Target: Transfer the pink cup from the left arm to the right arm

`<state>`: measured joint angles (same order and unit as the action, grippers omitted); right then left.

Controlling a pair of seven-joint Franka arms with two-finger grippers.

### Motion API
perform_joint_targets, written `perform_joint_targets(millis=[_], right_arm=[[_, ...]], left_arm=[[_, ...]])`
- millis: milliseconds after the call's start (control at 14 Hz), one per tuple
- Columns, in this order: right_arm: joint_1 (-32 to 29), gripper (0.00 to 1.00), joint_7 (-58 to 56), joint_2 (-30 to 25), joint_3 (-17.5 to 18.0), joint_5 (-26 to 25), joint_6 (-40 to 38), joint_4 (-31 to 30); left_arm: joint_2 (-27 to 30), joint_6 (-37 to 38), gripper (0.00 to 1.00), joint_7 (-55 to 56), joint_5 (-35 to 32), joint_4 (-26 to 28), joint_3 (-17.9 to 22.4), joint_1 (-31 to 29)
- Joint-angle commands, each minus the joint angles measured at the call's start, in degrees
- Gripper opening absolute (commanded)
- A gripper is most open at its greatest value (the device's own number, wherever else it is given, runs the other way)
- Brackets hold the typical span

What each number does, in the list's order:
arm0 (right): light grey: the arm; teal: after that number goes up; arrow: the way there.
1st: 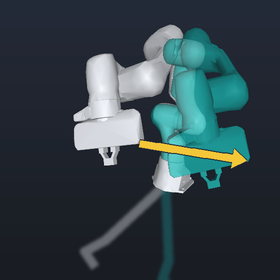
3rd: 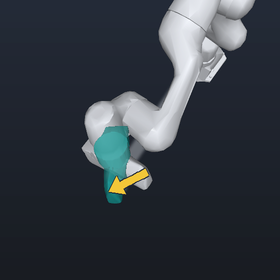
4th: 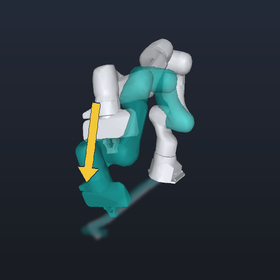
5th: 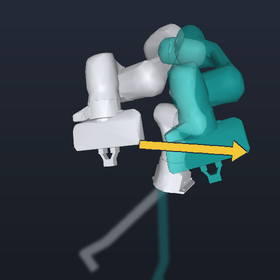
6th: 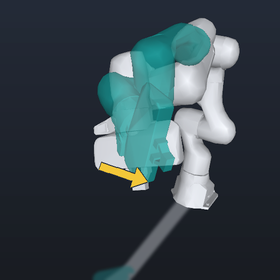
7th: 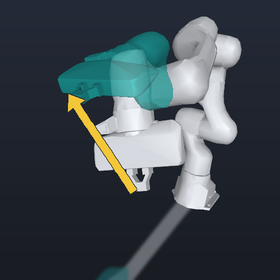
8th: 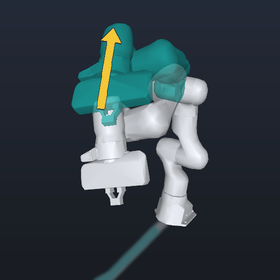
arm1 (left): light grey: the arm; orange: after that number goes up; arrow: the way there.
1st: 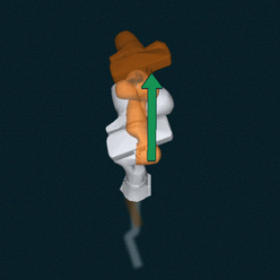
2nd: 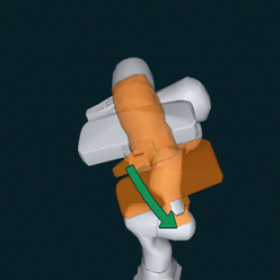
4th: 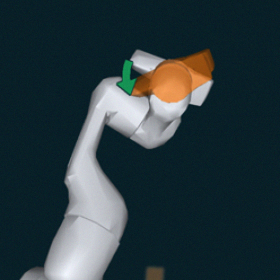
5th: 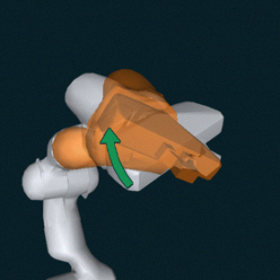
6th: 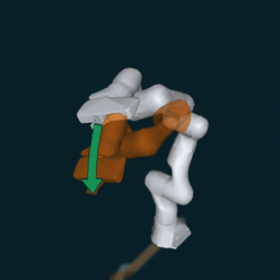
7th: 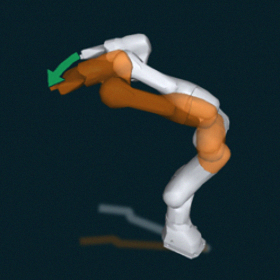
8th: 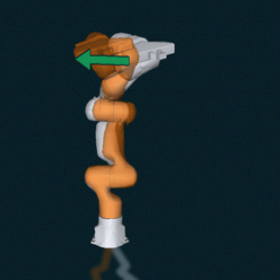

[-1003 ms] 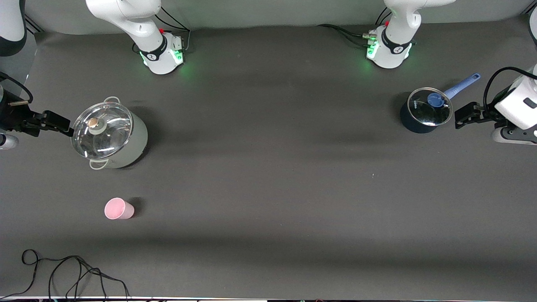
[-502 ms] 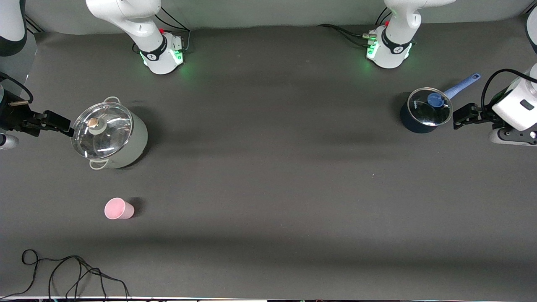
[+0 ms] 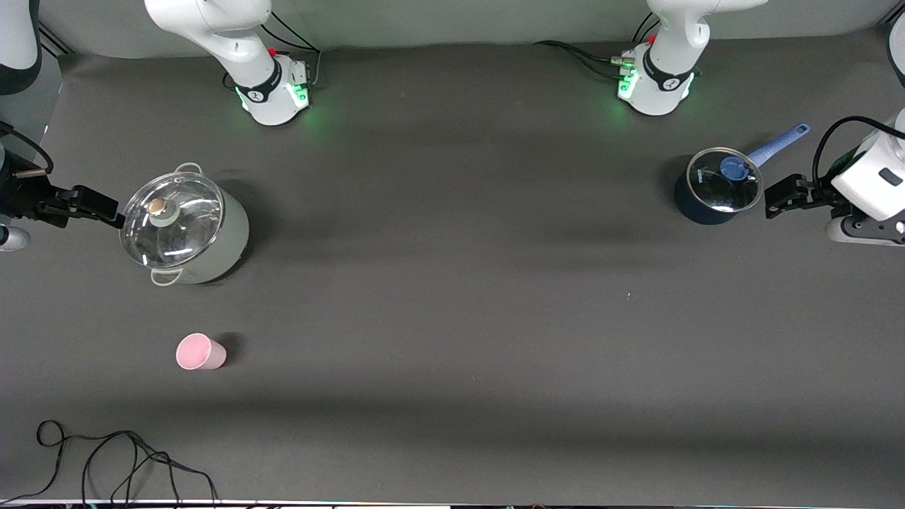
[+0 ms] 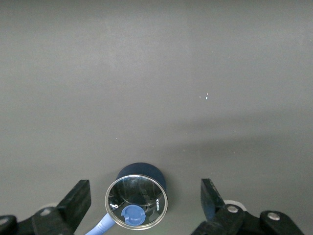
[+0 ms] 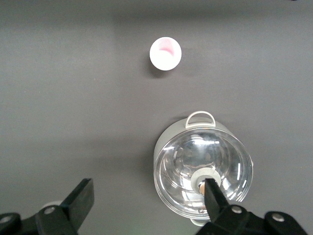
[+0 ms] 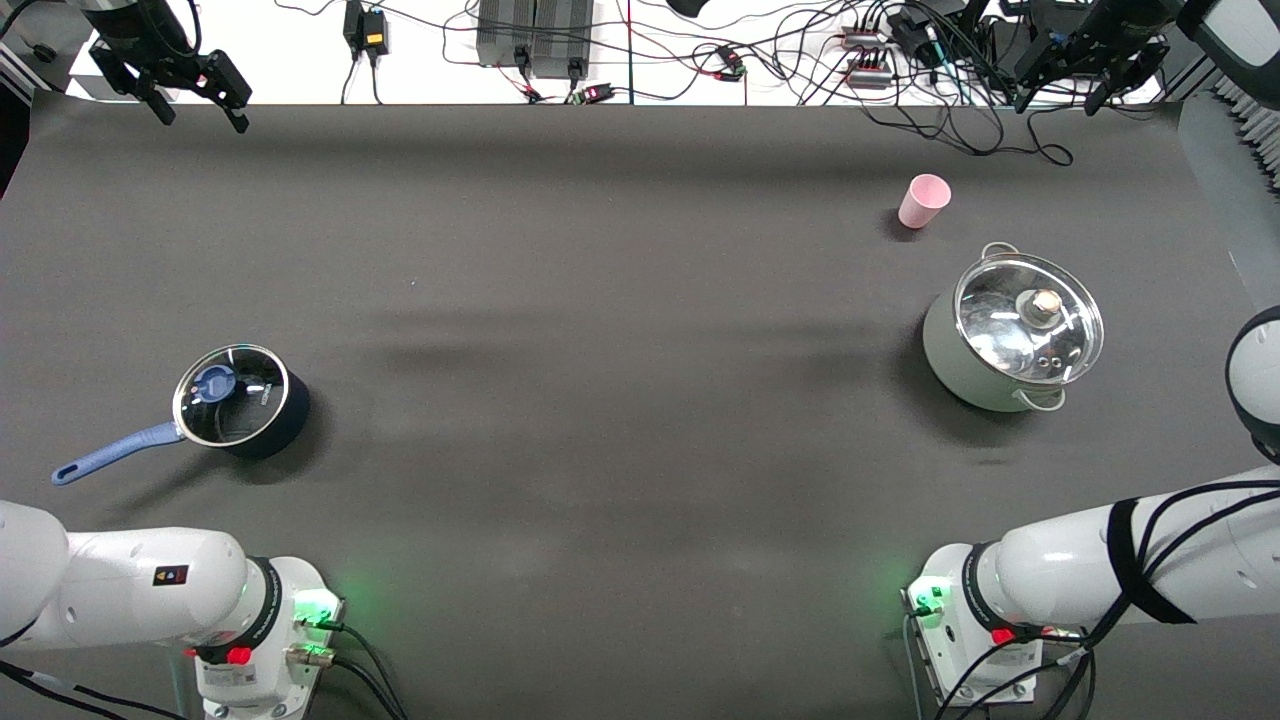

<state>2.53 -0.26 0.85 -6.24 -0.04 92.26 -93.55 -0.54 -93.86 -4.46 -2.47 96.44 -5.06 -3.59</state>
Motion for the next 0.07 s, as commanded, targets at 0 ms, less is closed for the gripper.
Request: perform_joint_targets(millis=[0], right_arm=[[0.37,1.00,1.14,-0.76,-0.35,0.91,-0.59,0.04]], left_arm=[[1.86,-0.88,1.00,-0.82,0.71,2.00,0.05,-0.27]])
